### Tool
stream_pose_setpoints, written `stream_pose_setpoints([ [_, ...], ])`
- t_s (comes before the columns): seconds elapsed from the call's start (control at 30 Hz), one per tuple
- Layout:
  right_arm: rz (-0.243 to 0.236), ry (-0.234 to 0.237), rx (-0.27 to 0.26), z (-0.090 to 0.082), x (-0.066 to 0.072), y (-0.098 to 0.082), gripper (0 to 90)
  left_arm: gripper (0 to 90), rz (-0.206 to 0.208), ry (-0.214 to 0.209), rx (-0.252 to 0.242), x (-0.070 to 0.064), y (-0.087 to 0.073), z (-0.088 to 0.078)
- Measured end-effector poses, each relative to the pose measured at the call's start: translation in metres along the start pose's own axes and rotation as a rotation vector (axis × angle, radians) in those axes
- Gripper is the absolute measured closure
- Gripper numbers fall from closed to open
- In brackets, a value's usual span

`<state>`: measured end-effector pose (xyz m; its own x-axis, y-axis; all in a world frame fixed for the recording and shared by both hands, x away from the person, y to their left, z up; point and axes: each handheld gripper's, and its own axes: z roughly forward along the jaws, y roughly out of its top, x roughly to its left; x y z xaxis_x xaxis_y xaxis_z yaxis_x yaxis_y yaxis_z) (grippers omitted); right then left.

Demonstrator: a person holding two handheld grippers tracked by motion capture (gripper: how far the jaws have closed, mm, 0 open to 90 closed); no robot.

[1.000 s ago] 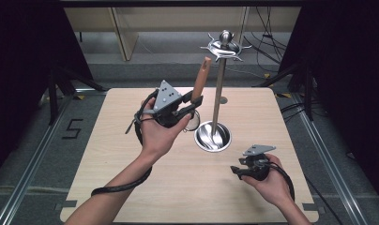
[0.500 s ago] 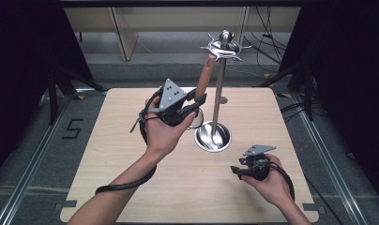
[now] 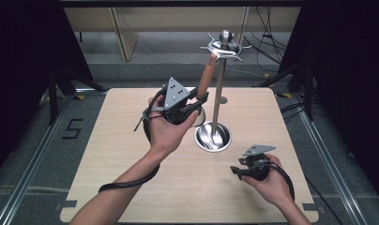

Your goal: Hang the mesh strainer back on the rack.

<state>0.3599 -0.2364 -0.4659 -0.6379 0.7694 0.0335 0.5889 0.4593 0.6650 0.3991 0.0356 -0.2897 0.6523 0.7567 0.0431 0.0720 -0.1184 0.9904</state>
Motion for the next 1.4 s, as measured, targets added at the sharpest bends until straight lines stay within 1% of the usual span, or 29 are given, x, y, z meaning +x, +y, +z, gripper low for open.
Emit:
stream_pose_setpoints([
  [0.87, -0.001, 0.0, 0.003, 0.0, -0.001, 0.0, 51.4, 68.0, 0.0, -0.003, 0.001, -0.004, 0.004, 0.008],
  [1.4, -0.002, 0.001, 0.005, 0.0, -0.001, 0.0, 51.3, 68.0, 0.004, 0.004, 0.008, -0.004, 0.004, 0.013],
])
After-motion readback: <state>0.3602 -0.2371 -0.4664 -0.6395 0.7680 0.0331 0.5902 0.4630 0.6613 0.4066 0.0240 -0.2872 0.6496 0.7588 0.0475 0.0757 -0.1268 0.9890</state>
